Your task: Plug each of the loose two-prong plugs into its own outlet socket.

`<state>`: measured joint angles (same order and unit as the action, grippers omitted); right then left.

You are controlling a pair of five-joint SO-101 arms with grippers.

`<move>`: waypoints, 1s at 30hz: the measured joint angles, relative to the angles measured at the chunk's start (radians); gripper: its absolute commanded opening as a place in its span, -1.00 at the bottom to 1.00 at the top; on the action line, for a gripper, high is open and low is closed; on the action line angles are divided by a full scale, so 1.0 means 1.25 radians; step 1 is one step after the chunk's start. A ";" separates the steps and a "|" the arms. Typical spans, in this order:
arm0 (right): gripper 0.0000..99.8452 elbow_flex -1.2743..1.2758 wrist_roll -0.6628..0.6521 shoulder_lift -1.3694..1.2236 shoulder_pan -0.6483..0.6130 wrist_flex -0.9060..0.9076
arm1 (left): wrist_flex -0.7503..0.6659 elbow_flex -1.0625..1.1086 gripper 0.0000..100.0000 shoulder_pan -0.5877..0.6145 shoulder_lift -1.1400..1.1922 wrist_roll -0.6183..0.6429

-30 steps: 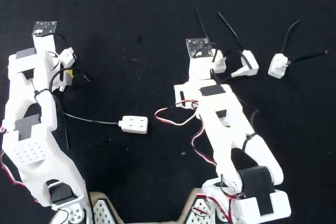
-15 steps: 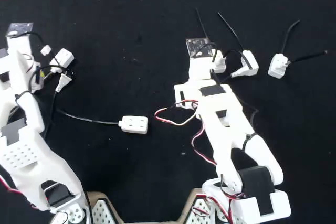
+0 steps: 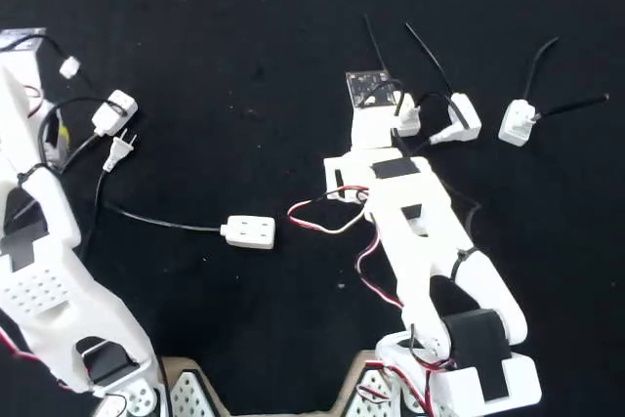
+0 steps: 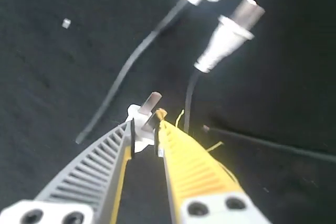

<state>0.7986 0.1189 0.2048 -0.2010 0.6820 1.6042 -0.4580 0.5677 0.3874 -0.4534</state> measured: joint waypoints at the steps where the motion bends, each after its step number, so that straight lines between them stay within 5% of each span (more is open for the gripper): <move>1: -0.64 0.000 0.000 0.000 0.004 0.000 | 0.029 -0.004 -0.94 -0.012 -0.007 0.011; 9: -0.63 0.000 0.029 0.000 0.037 0.000 | 0.042 0.149 -0.94 -0.207 -0.198 0.123; 18: -0.63 0.000 0.064 0.000 0.060 0.000 | -0.308 0.587 -0.93 -0.508 -0.432 0.269; 23: -0.63 0.000 0.064 0.000 0.060 0.000 | -0.486 0.730 -0.85 -0.577 -0.503 0.395; 30: -0.64 0.000 0.064 0.000 0.027 0.000 | -0.473 0.766 -0.52 -0.590 -0.519 0.411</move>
<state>0.7986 0.1987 0.2048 -0.1672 0.6820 1.0134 0.4994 -0.1703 -0.2616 0.0606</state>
